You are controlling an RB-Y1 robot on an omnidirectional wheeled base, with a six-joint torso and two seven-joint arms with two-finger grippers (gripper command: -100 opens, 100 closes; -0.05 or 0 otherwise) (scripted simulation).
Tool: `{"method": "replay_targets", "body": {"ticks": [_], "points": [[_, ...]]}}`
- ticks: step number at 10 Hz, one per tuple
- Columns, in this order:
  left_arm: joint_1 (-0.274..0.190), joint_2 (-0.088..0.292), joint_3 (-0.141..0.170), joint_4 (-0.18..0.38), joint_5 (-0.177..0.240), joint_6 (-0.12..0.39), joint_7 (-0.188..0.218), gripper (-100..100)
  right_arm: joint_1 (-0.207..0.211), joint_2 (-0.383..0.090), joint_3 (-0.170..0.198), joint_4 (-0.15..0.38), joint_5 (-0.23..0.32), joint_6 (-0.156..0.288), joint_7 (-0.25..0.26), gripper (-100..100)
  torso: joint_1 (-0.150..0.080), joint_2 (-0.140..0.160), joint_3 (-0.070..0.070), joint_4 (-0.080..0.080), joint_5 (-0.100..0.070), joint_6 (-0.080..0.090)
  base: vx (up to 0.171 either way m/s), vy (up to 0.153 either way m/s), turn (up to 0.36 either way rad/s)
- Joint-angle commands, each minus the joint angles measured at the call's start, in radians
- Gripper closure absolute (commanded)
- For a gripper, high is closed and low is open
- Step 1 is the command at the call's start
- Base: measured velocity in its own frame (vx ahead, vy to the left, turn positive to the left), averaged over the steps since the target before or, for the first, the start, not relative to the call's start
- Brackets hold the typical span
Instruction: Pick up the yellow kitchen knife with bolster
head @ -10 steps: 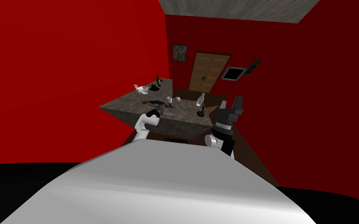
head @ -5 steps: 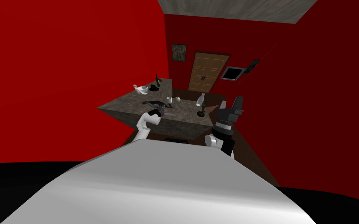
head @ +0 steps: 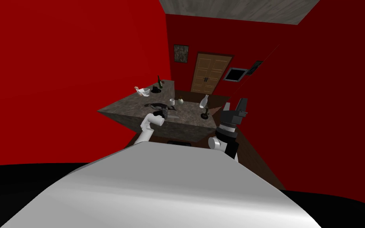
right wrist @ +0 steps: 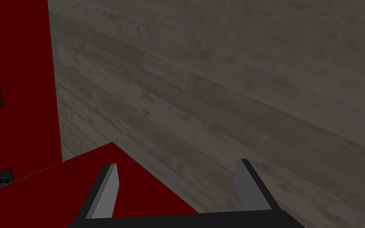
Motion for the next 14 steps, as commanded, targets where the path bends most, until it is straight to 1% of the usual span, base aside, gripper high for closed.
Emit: {"method": "replay_targets", "body": {"ticks": [1,2,3,5,6,9,11,12,13,14], "points": [[-0.021,0.006,-0.012,0.014,0.005,0.05,0.008,-100,0.0,0.0,0.0,0.0,0.0,0.0,0.0,0,0.0,0.0,0.0,0.0,0.0,0.0,0.008,0.021,-0.02],[-0.036,0.013,-0.02,0.024,0.01,0.077,0.013,-100,0.0,0.0,0.0,0.0,0.0,0.0,0.0,0,0.0,0.0,0.0,0.0,0.0,0.0,0.011,0.029,-0.038],[-0.036,0.013,-0.02,0.024,0.01,0.09,0.013,-100,0.0,0.0,0.0,0.0,0.0,0.0,0.0,0,0.0,0.0,0.0,0.0,0.0,0.0,0.01,0.023,-0.018],[-0.062,0.026,-0.036,0.04,0.019,0.151,0.023,-100,0.0,0.0,0.0,0.0,0.0,0.0,0.0,0,-0.001,0.0,0.0,0.0,0.0,0.0,0.011,0.021,-0.033],[-0.062,0.026,-0.036,0.04,0.019,0.155,0.023,-100,0.0,0.0,0.0,0.0,0.0,0.0,0.0,0,-0.001,0.0,0.0,0.0,0.0,0.0,0.011,0.017,-0.009],[-0.092,0.044,-0.053,0.059,0.028,0.23,0.034,-100,0.0,0.0,0.0,0.0,0.0,0.0,0.0,0,-0.001,0.0,0.0,0.0,0.0,0.0,0.01,0.019,-0.026],[-0.105,0.055,-0.06,0.066,0.032,0.262,0.038,-100,0.0,0.0,0.0,0.0,0.0,0.0,0.0,0,-0.001,0.0,0.0,0.0,0.0,0.0,0.01,0.017,-0.018],[-0.099,0.052,-0.057,0.061,0.031,0.252,0.037,-100,0.0,0.0,0.0,0.0,0.0,0.0,0.0,0,-0.001,0.0,0.0,0.0,0.0,0.0,0.004,0.007,-0.004],[-0.1,0.052,-0.058,0.061,0.031,0.256,0.037,0,0.0,0.0,0.0,0.0,0.0,0.0,0.0,0,-0.001,0.001,0.0,0.0,0.0,0.0,0.0,0.0,0.0],[-0.101,0.047,-0.053,0.094,0.029,0.225,0.031,-100,0.0,0.0,0.0,0.0,0.0,0.0,0.0,0,-0.002,0.001,0.0,0.0,0.0,0.0,0.015,0.002,-0.008]]}}
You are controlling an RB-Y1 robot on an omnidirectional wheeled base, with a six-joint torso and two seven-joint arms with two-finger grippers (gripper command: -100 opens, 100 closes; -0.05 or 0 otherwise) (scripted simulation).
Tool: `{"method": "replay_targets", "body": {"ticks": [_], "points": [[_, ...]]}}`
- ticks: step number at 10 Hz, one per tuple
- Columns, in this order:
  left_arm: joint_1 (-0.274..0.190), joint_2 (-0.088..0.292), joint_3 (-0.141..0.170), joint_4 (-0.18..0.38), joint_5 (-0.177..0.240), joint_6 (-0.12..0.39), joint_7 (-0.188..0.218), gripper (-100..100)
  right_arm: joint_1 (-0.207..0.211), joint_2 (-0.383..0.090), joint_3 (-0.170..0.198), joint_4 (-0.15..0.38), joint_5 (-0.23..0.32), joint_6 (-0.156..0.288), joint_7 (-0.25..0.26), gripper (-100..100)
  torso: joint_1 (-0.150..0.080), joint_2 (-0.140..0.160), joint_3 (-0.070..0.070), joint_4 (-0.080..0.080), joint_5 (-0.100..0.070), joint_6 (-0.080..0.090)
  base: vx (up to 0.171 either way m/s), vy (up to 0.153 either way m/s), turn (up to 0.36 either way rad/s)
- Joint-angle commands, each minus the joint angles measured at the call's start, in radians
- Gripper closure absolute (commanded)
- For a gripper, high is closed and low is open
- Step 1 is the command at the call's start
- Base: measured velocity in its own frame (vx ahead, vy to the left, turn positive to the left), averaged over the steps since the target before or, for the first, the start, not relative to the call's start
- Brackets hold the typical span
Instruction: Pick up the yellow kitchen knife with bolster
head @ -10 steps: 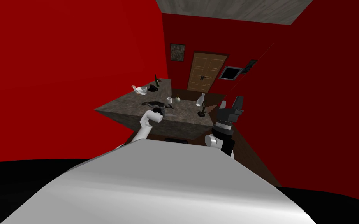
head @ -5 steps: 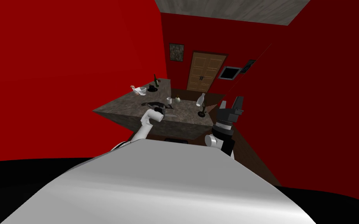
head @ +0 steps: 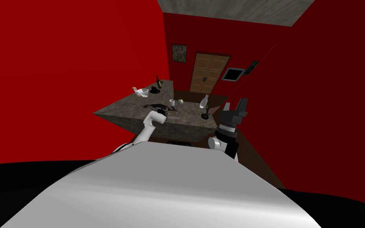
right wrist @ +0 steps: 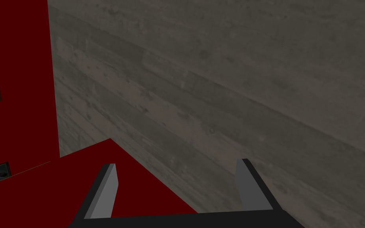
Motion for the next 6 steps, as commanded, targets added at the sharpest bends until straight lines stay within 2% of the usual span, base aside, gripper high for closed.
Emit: {"method": "replay_targets", "body": {"ticks": [1,2,3,4,6], "points": [[-0.003,-0.006,0.003,0.033,-0.004,-0.031,-0.006,-100,0.0,0.0,0.0,0.0,0.0,0.0,0.0,0,0.0,0.0,0.0,0.0,0.0,0.0,0.029,-0.001,-0.007],[-0.003,-0.009,0.006,0.049,-0.004,-0.047,-0.009,-100,0.0,0.0,0.0,0.0,0.0,0.0,0.0,0,0.0,-0.001,-0.001,0.0,0.0,0.0,0.028,-0.004,-0.007],[-0.004,-0.006,0.006,0.039,-0.002,-0.036,-0.007,-100,0.0,0.0,0.0,0.0,0.0,0.0,0.0,0,0.0,-0.001,-0.001,0.0,0.0,0.0,0.012,-0.002,-0.001],[-0.004,-0.006,0.006,0.041,-0.002,-0.039,-0.008,100,0.0,0.0,0.0,0.0,0.0,0.0,0.0,0,0.0,0.0,0.0,0.0,0.0,0.0,0.0,0.0,0.0],[-0.004,-0.006,0.006,0.041,-0.002,-0.039,-0.008,100,0.0,0.0,0.0,0.0,0.0,0.0,0.0,0,0.0,0.001,0.0,0.0,0.0,0.0,0.0,0.0,0.0]]}}
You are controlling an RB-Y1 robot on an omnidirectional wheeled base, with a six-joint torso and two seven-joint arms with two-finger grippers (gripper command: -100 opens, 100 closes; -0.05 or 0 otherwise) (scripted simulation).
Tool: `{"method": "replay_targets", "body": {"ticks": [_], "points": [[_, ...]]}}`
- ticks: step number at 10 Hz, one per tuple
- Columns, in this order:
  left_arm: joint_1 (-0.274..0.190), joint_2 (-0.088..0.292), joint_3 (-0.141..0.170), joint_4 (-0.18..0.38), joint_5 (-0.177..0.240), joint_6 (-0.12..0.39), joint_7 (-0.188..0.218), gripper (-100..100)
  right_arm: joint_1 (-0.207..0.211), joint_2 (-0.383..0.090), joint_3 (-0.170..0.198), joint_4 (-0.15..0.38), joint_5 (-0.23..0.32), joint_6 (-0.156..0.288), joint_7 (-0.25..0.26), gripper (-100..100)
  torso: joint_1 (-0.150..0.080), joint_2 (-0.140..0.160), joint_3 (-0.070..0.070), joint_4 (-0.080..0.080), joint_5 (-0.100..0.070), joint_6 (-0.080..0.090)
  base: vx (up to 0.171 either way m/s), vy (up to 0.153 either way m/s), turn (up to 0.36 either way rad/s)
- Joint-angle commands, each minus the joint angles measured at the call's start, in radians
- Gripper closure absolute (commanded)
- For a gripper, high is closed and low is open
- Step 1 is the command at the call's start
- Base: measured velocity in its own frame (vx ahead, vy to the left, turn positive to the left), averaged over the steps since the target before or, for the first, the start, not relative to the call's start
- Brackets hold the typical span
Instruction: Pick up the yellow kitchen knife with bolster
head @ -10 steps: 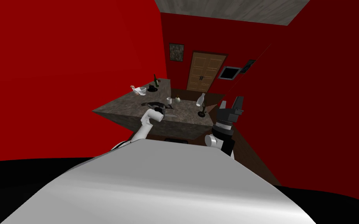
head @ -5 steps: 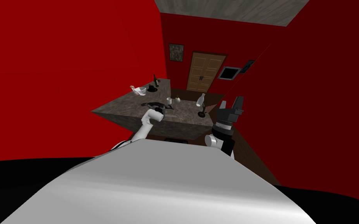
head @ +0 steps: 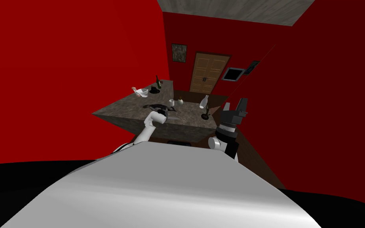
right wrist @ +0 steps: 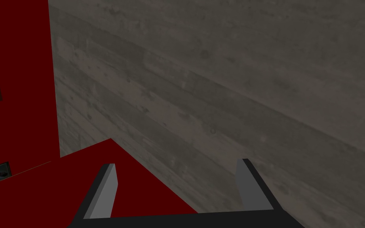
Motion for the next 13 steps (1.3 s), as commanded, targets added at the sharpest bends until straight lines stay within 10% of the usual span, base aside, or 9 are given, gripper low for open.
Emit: {"method": "replay_targets", "body": {"ticks": [1,2,4,13], "points": [[0.0,0.0,0.0,0.0,0.0,0.0,0.0,100,0.0,0.0,0.0,0.0,0.0,0.0,0.0,0,0.0,0.0,0.0,0.0,0.0,0.0,0.0,0.0,0.0],[0.0,0.0,0.0,0.0,0.0,0.0,0.0,100,0.0,0.0,0.0,0.0,0.0,0.0,0.0,0,0.0,0.0,0.0,0.0,0.0,0.0,0.0,0.0,0.0],[-0.042,0.002,0.015,0.005,0.002,0.0,-0.001,-100,0.0,0.0,0.0,0.0,0.0,0.0,0.0,0,0.0,0.0,0.0,0.0,0.0,0.0,-0.014,0.003,-0.021],[-0.264,0.016,0.096,0.173,0.038,0.054,-0.003,-100,0.0,0.0,0.0,0.0,0.0,0.0,0.0,0,0.0,0.008,0.005,0.002,0.0,0.0,-0.099,-0.005,-0.056]]}}
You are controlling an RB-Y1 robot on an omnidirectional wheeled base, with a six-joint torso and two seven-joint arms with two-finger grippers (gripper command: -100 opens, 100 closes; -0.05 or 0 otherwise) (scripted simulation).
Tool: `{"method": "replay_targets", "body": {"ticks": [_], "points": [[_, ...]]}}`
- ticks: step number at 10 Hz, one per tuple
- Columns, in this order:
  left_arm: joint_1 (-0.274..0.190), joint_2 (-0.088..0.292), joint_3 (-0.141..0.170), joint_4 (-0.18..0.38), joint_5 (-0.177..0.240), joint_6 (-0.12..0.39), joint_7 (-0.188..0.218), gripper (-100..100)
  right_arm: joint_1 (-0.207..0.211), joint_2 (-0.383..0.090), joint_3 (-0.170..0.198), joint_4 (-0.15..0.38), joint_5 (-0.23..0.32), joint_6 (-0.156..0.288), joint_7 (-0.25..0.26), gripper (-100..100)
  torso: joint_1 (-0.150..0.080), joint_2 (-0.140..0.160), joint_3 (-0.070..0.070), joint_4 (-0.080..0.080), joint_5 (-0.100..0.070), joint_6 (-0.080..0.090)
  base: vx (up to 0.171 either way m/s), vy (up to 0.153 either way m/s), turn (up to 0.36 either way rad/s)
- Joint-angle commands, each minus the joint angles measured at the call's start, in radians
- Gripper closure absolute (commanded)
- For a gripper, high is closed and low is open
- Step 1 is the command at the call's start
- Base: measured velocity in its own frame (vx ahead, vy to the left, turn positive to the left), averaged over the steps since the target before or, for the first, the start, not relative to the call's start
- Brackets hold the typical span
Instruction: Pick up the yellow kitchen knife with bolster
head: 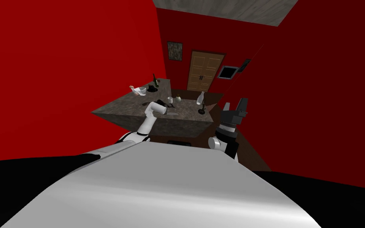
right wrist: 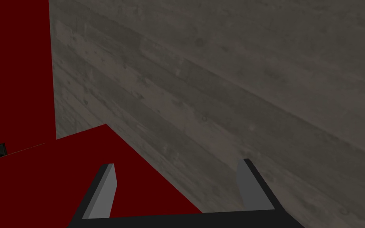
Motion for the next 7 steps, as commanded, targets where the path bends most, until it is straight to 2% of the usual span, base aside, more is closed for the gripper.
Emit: {"method": "replay_targets", "body": {"ticks": [1,2,7], "points": [[-0.05,0.0,0.017,0.05,0.007,0.01,0.001,-100,0.0,0.0,0.0,0.0,0.0,0.0,0.0,0,0.0,0.0,0.0,0.0,0.0,0.0,-0.122,0.006,-0.083],[-0.057,0.0,0.017,0.059,0.007,0.01,0.001,-100,0.0,0.0,0.0,0.0,0.0,0.0,0.0,0,0.001,0.001,0.001,0.0,0.0,0.0,-0.107,-0.004,-0.035],[-0.194,0.007,0.069,0.192,0.036,0.058,-0.002,-100,0.0,0.0,0.0,0.0,0.0,0.0,0.0,0,-0.001,0.001,0.0,0.0,0.0,0.0,-0.117,-0.02,-0.066]]}}
